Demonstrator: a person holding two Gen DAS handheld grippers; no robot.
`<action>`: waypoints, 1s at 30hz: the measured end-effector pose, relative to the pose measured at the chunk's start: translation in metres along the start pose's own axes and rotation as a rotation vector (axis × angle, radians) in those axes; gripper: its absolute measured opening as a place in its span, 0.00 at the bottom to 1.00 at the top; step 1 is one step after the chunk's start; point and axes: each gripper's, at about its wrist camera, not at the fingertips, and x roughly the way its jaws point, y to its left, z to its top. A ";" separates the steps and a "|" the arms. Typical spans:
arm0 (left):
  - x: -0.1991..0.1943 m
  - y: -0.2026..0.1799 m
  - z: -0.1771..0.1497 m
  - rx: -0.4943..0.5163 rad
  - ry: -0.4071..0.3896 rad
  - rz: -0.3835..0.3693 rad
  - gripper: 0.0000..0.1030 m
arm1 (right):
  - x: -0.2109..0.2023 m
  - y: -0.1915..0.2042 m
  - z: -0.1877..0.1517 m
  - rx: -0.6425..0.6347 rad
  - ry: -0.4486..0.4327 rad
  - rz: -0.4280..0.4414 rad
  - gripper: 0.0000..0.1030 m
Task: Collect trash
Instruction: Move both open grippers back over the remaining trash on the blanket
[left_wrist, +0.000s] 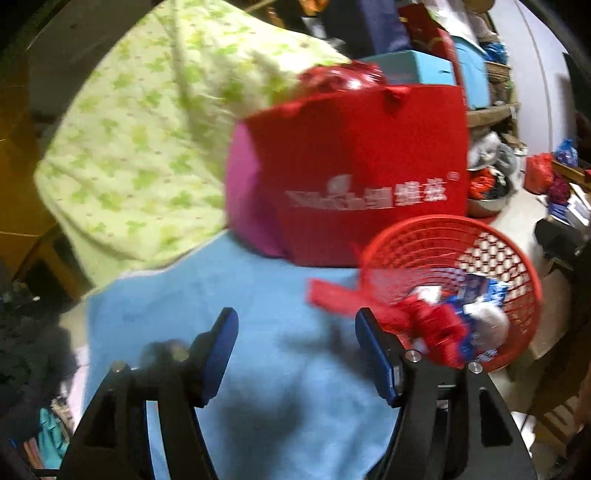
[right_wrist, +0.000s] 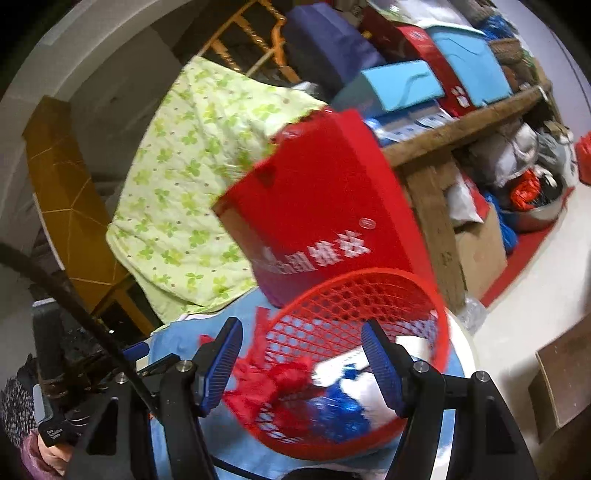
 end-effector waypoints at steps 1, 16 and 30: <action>-0.004 0.009 -0.003 -0.007 -0.004 0.023 0.65 | 0.001 0.005 0.000 -0.006 0.000 0.011 0.69; -0.048 0.120 -0.050 -0.162 -0.024 0.238 0.69 | 0.017 0.111 -0.015 -0.171 0.056 0.133 0.69; -0.070 0.170 -0.091 -0.249 -0.015 0.304 0.69 | 0.033 0.181 -0.044 -0.280 0.133 0.213 0.69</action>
